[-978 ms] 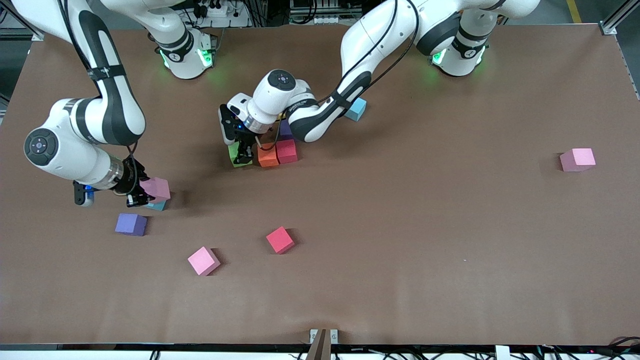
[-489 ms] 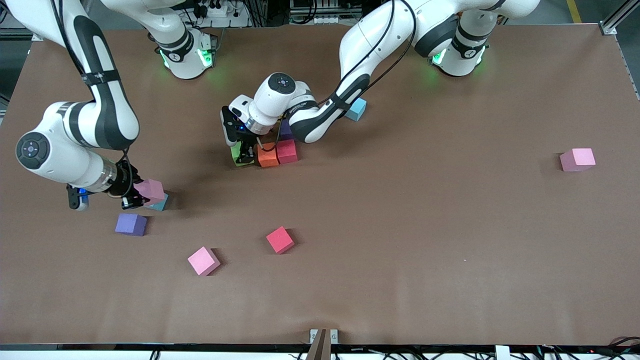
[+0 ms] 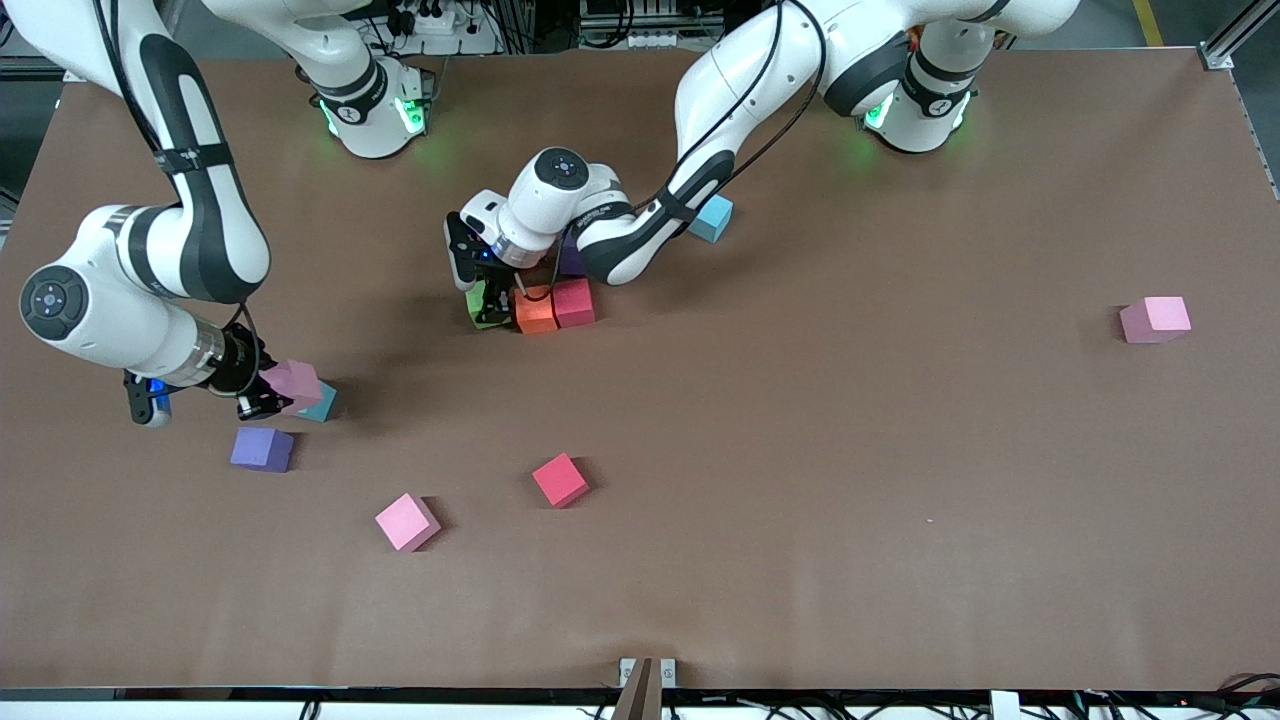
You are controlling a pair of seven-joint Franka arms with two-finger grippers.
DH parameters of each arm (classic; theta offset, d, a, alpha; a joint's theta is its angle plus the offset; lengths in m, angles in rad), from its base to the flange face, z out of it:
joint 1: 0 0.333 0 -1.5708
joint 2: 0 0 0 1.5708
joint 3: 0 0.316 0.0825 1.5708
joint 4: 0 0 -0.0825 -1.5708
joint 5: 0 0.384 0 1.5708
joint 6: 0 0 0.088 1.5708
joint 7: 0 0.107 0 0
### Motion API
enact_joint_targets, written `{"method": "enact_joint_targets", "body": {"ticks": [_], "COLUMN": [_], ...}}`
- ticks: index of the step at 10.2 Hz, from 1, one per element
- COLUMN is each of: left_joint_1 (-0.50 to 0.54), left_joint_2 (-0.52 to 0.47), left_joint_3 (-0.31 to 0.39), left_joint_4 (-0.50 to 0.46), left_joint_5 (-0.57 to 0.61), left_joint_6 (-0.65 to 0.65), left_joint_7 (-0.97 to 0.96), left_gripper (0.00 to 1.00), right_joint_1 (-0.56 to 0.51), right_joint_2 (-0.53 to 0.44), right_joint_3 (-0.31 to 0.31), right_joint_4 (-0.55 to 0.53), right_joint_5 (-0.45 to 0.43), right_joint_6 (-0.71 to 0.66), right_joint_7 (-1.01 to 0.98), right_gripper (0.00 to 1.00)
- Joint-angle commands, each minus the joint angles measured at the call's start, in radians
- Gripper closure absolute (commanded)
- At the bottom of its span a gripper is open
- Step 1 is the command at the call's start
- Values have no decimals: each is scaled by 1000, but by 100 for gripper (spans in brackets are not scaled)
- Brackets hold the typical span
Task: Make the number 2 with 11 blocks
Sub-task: 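Lower the green cube beside the orange cube with the left gripper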
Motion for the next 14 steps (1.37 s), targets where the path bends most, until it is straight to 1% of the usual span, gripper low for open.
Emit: {"method": "enact_joint_targets", "body": {"ticks": [1,3,7,10,14], "left_joint_1": [-5,2,8,17,32], "left_joint_2": [13,6,-46,-48,-42], "left_joint_3": [9,6,-7,-5,-7], "left_joint_4": [19,22,24,22,21], "left_joint_5": [-30,-34,-100,-100,-134], "left_joint_6": [5,4,-45,-57,-88], "left_joint_7": [38,44,39,51,168], "left_gripper": [100,100,100,100,100], "right_joint_1": [-12,-12,-21,-21,-23], "right_joint_2": [15,19,27,27,28], "right_joint_3": [6,6,6,6,6], "right_joint_4": [20,20,22,20,20], "right_joint_5": [-7,-7,-7,-9,-9], "right_joint_6": [-5,-5,5,5,6], "right_joint_7": [-19,-20,-27,-33,-33], "right_gripper": [100,100,100,100,100]}}
